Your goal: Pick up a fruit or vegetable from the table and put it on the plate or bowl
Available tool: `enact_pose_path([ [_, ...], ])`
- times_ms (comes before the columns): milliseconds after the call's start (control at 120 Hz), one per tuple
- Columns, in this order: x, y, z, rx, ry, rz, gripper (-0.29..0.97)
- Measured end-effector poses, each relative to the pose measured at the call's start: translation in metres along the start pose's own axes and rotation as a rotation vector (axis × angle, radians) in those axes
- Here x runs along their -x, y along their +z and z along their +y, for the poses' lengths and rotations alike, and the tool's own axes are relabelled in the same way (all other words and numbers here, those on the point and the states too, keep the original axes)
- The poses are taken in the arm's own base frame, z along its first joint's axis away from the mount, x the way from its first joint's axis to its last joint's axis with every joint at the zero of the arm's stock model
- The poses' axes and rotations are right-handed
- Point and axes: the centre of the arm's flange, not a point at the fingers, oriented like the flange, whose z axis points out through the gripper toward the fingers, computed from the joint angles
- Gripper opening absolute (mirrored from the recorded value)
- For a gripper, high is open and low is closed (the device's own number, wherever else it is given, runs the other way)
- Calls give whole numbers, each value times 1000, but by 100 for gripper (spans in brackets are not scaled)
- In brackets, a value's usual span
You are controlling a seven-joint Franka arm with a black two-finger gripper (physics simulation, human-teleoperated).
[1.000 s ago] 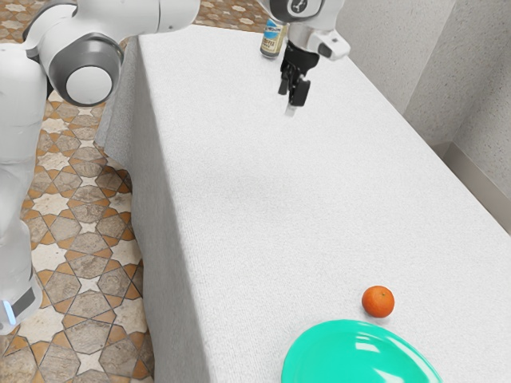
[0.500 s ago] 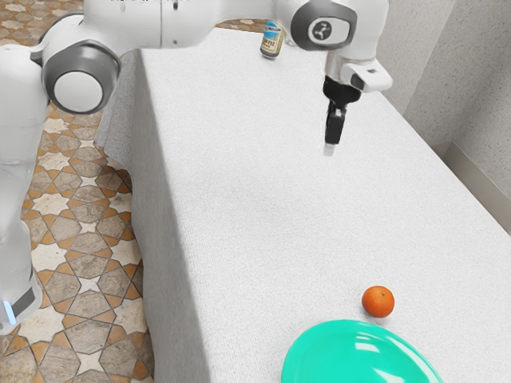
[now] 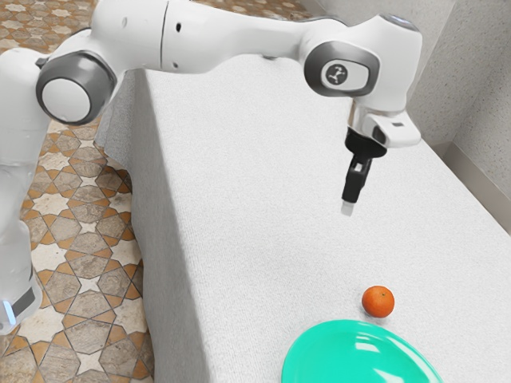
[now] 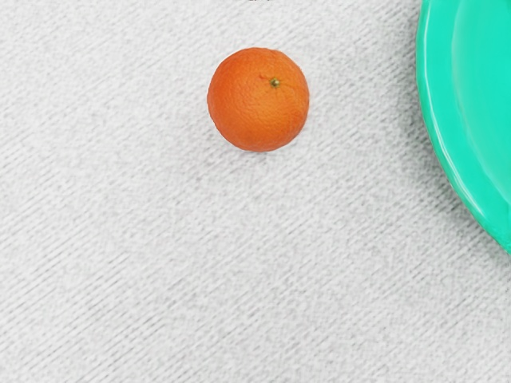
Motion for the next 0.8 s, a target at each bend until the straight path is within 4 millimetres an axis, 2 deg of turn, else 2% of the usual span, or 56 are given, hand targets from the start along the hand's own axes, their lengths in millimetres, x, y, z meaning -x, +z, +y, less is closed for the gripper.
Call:
enact_pose_path([
  [50,-7,10,2,3,3,-3,68],
  [167,-48,29,-1,-6,20,38,68],
  [242,-63,42,-9,-13,15,57,68],
  [375,-75,76,-25,-18,-15,50,68],
  [500,-86,104,-30,-15,-32,59,68],
  [800,-105,145,-11,-1,-35,67,68],
])
